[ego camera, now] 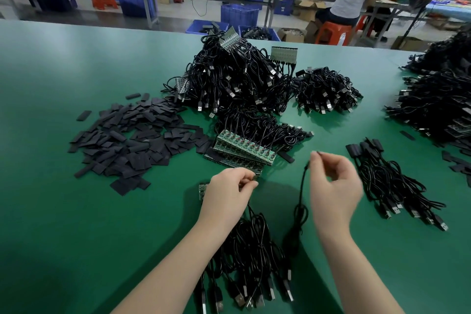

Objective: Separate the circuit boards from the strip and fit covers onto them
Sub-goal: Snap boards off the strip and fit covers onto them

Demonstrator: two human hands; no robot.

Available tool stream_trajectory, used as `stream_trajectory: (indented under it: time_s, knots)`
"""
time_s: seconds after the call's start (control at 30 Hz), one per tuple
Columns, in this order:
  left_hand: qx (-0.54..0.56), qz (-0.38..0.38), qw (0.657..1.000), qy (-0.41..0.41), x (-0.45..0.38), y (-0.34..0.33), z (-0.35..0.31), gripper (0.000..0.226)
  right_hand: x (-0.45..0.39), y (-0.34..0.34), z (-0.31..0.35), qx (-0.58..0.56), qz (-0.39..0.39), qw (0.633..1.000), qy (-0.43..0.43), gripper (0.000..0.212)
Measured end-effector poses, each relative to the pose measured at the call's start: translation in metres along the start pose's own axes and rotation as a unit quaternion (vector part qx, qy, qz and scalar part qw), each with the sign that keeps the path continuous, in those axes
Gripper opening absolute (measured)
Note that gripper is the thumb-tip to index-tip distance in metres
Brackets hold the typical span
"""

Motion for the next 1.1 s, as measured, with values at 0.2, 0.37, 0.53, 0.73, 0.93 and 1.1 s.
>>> stream_trajectory:
  time_s: [0.2,0.37,0.53,0.73,0.93,1.1]
  knots:
    - [-0.038,0.032,0.999,-0.010,0.000,-0.010,0.002,0.048,-0.012,0.001,0.057,-0.086,0.023,0.994,0.058,0.014]
    - [0.072,-0.110,0.991,-0.030,0.000,0.031,-0.009,0.040,-0.004,-0.039,0.093,-0.128,0.150,0.978,0.060,0.016]
    - [0.094,-0.311,0.945,0.017,-0.012,0.105,0.019,0.028,-0.005,-0.076,0.090,-0.476,0.204,0.839,-0.166,0.018]
    - [-0.011,-0.305,0.940,0.153,-0.055,0.161,0.073,0.028,0.021,-0.094,-0.001,-0.288,0.253,0.881,-0.277,0.015]
    - [-0.285,-0.034,0.955,0.080,-0.113,0.124,0.082,0.035,0.021,-0.081,-0.049,0.055,0.313,0.947,-0.043,0.016]
    - [-0.436,0.130,0.883,0.116,-0.122,0.088,0.105,0.042,0.030,-0.089,-0.053,0.124,0.339,0.933,0.014,0.020]
Point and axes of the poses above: each hand's wrist, its own x-axis away from the middle knuckle, its own y-axis out of the back of the hand, z = x × y, the point moved 8 cm from there along -x, towards the middle knuckle, and after that the axes turned 1 degree about -x, right-handed, at the moved point
